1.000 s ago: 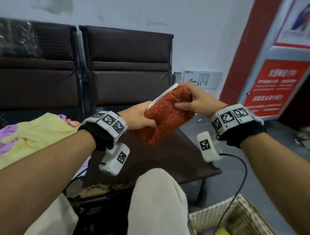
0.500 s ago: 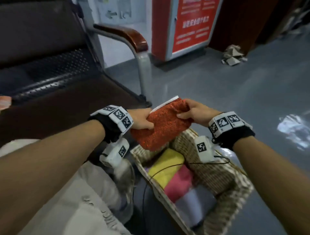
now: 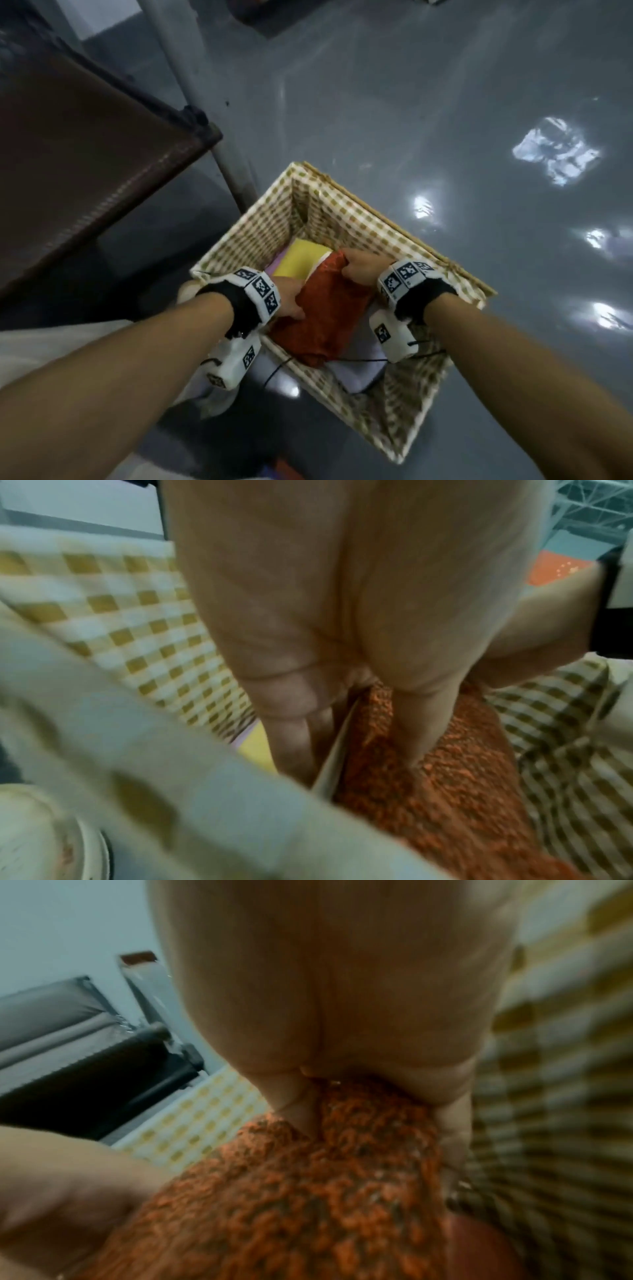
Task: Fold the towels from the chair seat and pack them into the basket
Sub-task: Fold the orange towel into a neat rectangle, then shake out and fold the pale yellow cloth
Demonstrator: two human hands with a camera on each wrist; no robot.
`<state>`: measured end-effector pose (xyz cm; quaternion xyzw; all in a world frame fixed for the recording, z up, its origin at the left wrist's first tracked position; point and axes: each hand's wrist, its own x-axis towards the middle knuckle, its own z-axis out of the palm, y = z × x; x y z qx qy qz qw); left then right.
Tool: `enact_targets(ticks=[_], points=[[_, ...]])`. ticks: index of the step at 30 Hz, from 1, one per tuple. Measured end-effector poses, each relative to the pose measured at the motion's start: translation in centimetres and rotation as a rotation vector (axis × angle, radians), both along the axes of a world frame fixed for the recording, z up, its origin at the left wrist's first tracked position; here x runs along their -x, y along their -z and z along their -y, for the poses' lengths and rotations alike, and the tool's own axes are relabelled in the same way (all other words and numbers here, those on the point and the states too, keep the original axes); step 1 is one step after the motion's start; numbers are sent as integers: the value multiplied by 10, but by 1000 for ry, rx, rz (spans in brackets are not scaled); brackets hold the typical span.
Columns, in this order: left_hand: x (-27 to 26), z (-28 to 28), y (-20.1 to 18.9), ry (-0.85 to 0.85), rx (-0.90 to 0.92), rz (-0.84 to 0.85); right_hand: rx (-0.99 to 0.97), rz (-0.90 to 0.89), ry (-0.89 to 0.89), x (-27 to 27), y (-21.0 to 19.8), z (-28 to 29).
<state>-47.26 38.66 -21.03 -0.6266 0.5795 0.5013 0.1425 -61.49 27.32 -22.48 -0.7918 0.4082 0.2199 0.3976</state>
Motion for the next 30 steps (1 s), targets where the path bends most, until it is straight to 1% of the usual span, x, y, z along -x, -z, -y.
enact_targets(ticks=[3,5,7,9,12,14,16,18,21,23,26,28,30], points=[[3,3,8,5,-49,38,34,-47,60,5,25,0],[1,4,10,-3,-76,61,81,-87,44,7,41,-2],[-4,3,7,-46,-66,35,112,-140,16,7,54,-6],[-11,0,0,-130,-35,-10,114,-167,38,6,65,-11],[-27,-3,-18,-234,51,-48,112,-176,82,4,65,-14],[-36,-6,-34,-333,129,-49,127,-159,105,0,53,-14],[-46,-10,-53,-427,223,-57,195,-116,59,-8,32,-13],[-56,-15,-76,-450,291,-29,234,-39,-6,-23,5,-13],[-80,-25,-120,-464,397,-10,307,165,-110,-61,-53,-16],[-101,-34,-154,-500,495,17,359,277,-183,-95,-97,-21],[-135,-55,-203,-600,639,77,416,373,-294,-155,-160,-34],[-165,-83,-235,-695,771,174,482,450,-410,-203,-205,-50],[-193,-114,-260,-760,866,241,544,505,-527,-250,-246,-70]])
